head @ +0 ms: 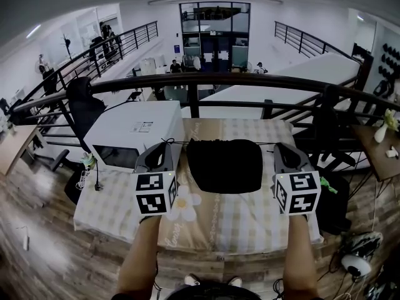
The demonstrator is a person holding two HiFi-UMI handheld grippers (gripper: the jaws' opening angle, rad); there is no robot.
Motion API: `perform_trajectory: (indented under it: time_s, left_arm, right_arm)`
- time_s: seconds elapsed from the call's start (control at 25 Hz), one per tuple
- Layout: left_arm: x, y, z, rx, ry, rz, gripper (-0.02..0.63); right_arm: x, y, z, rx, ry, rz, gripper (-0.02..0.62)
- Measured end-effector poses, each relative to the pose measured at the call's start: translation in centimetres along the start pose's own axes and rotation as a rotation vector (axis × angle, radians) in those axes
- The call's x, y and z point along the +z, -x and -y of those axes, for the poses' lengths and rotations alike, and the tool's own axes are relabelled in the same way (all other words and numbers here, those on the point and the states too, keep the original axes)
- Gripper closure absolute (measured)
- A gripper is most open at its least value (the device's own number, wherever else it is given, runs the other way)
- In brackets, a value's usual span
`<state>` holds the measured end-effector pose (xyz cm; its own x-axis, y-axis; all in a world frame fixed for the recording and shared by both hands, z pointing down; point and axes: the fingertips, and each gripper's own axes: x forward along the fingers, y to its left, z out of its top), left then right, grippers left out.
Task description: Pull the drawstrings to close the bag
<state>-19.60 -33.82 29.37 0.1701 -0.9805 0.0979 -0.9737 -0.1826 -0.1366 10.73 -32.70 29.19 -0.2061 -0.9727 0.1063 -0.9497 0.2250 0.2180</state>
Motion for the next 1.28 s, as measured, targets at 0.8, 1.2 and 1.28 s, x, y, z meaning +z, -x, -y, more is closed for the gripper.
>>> perform_trajectory:
  time_s: [0.8,1.2,1.28]
  left_arm:
    - [-1.5,1.5,-4.4,0.123,0.086,-0.014,0.577]
    - [-1.4,2.0,-6.4,0.165,0.116,-0.002,0.577]
    - [-1.4,2.1,-6.7,0.17,0.122,-0.001,0.577]
  right_arm:
    - [-1.3,1.2,1.1,-0.024,-0.036,-0.019,0.575]
    - [-0.9,1.2,1.4,-0.041,-0.066,-0.006,0.575]
    - [-1.0,1.2,1.6,-0.045,-0.073,-0.004,0.575]
